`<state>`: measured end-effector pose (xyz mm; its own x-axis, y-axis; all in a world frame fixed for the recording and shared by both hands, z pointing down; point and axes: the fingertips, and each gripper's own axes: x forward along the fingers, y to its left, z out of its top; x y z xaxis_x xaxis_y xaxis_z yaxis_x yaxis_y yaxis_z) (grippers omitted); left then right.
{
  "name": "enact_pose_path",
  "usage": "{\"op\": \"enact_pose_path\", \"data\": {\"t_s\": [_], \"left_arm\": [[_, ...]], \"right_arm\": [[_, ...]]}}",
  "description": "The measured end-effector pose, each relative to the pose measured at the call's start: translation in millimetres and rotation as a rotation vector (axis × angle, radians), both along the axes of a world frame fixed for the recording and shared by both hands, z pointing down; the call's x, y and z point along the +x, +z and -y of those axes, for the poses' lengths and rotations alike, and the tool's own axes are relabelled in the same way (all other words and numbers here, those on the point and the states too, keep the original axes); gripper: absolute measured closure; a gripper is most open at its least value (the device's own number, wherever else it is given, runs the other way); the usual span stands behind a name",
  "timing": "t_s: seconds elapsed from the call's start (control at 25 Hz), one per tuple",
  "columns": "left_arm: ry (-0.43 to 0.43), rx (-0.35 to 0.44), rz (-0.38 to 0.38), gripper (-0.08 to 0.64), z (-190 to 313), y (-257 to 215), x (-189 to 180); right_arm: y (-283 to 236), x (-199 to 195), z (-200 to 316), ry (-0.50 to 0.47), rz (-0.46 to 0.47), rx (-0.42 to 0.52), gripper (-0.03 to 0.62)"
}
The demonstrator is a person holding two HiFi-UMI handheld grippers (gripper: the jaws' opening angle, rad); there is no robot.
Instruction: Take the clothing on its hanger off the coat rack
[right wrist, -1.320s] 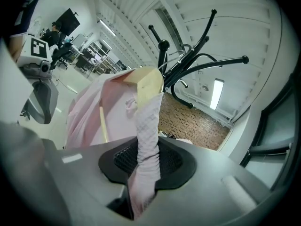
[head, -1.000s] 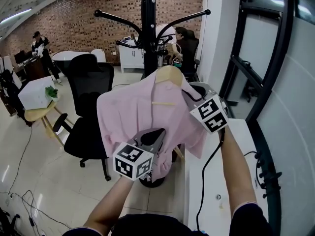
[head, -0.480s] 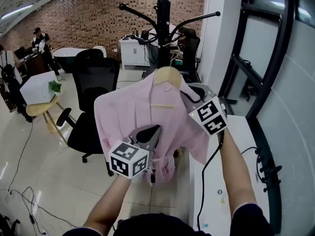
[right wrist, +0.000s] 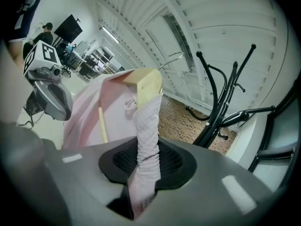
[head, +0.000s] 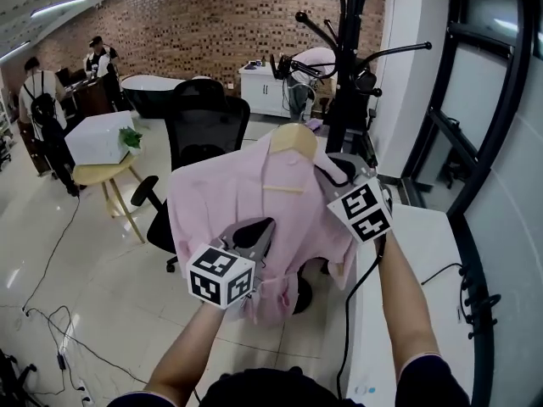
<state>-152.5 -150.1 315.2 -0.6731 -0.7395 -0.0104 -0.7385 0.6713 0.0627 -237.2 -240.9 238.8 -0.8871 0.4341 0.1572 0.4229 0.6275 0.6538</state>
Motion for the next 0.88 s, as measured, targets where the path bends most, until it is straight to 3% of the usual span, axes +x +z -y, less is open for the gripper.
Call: {"op": "enact_pose_path", "data": {"t_s": [0.6,0.88], "left_arm": [[-0.14,-0.009,0.018,0.548,-174,-1,20],[-0.201,-0.016,0.001,0.548,-235,5,23]], "right_arm": [[6,5,-163,-0.05,-0.01,-0.041,0.5],[-4,-6,-215,-0.051,-0.01,-0.064,0.499]]}}
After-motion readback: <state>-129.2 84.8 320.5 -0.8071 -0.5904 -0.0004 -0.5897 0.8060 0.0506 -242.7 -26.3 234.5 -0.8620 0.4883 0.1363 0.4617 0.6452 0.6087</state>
